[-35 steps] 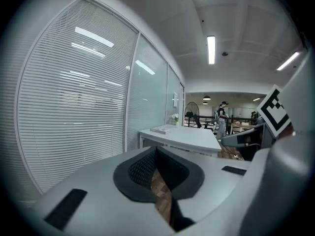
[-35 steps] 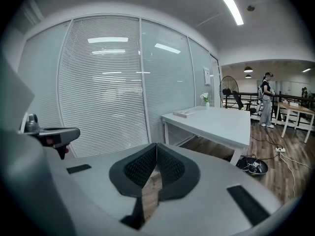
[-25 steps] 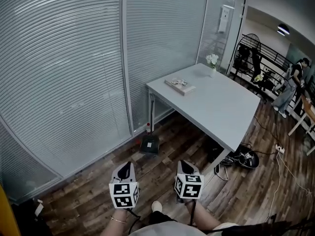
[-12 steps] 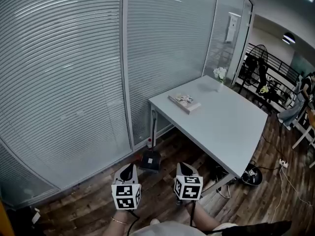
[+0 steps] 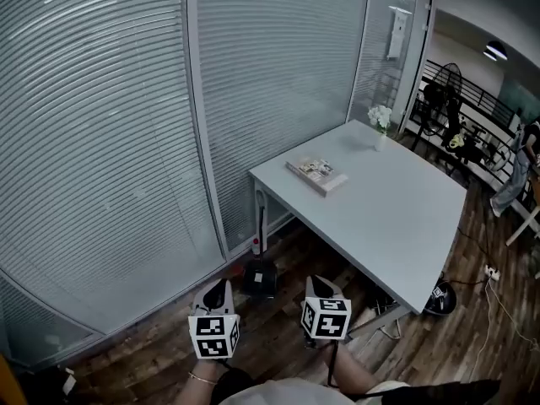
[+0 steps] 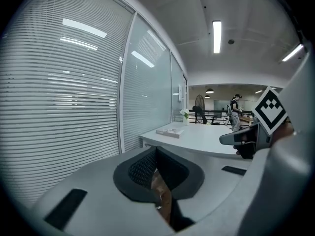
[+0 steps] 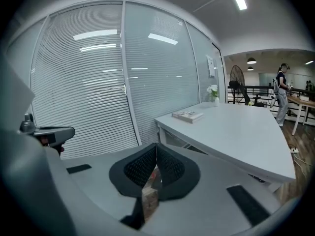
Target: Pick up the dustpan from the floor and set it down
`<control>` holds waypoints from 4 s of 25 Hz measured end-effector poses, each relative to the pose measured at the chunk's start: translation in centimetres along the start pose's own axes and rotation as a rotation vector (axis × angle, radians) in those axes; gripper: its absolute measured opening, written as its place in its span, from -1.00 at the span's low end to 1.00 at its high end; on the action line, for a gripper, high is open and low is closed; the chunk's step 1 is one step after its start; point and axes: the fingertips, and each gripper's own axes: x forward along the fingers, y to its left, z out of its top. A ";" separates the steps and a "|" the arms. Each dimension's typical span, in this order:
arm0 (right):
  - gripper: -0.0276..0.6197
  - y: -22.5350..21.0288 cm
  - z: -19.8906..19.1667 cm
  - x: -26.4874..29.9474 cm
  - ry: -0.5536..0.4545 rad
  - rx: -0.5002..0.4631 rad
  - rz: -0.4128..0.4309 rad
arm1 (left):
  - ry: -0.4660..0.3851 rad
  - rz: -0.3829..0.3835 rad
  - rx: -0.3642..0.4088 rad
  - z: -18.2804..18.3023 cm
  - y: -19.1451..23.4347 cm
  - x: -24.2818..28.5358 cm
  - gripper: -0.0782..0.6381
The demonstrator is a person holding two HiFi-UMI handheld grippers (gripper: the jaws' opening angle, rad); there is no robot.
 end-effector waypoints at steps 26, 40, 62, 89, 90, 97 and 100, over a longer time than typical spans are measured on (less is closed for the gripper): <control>-0.82 1.2 11.0 17.7 -0.062 0.137 -0.268 | -0.010 -0.303 0.052 8.6 10.4 24.7 -0.73; -0.82 0.9 9.6 24.1 0.026 0.111 -0.269 | 0.092 -0.337 0.028 5.5 11.7 30.2 -0.73; -0.82 -1.0 -7.1 32.5 0.193 0.227 -0.253 | 0.218 -0.346 0.021 -12.7 10.6 36.9 -0.73; -0.82 -3.4 -14.7 36.9 0.253 0.257 -0.301 | 0.262 -0.410 0.020 -21.5 9.0 42.2 -0.72; -0.82 -3.6 -14.7 36.8 0.252 0.260 -0.306 | 0.260 -0.414 0.022 -21.4 8.8 42.4 -0.70; -0.82 -5.0 -15.0 36.4 0.250 0.279 -0.338 | 0.256 -0.460 0.053 -21.4 7.3 44.0 -0.36; -0.82 -5.4 -15.2 36.1 0.254 0.283 -0.349 | 0.251 -0.482 0.066 -21.3 6.6 44.8 -0.24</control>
